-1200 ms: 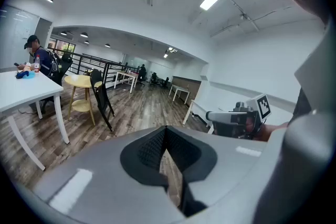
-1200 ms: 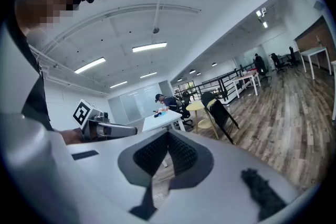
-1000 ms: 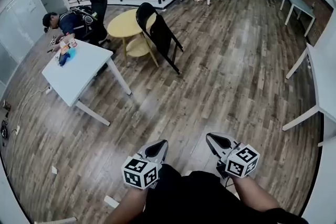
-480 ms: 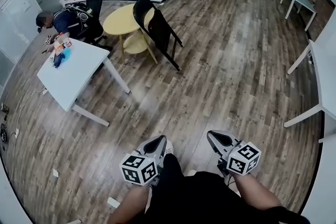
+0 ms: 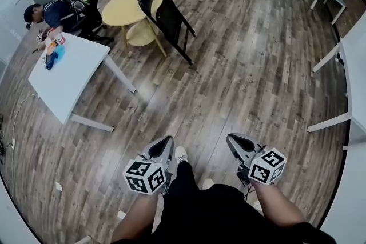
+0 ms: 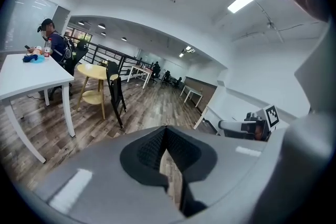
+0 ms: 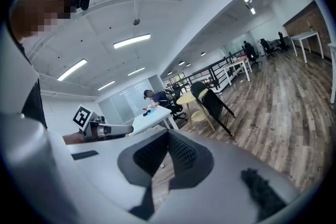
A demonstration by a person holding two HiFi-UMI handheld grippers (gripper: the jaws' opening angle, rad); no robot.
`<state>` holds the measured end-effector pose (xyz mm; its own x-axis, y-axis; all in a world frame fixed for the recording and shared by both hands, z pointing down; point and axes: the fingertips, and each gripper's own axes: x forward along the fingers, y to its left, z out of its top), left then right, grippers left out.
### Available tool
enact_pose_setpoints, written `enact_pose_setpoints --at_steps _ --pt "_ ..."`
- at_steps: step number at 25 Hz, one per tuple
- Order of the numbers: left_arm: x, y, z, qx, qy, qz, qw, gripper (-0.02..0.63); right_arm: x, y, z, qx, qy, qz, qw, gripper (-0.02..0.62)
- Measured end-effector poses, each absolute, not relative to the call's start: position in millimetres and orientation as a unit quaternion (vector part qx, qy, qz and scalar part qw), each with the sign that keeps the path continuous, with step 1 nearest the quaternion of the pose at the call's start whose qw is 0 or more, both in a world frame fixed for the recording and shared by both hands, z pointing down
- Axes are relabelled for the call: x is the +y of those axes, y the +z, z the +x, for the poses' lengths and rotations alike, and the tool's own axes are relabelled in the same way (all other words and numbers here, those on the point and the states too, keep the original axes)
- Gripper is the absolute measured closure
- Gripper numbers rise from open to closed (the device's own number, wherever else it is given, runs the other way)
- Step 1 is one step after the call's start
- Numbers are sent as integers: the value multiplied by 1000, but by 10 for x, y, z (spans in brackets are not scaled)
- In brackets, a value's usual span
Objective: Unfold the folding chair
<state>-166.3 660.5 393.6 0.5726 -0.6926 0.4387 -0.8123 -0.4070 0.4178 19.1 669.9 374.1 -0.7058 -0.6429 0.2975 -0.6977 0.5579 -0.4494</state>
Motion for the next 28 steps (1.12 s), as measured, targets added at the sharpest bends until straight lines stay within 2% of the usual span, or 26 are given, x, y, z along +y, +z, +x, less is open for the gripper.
enact_pose_setpoints --at_steps 12,19,28 --pt "5768 3909 -2060 -424 89 846 309 598 5886 3722 -240 -875 277 392 66 600" --pt "5363 3676 -2442 -422 71 861 276 598 5484 3567 -602 -880 251 400 58 600" --pt "5183 3802 -2687 -412 75 862 286 598 5226 3431 -1119 -896 222 380 57 600"
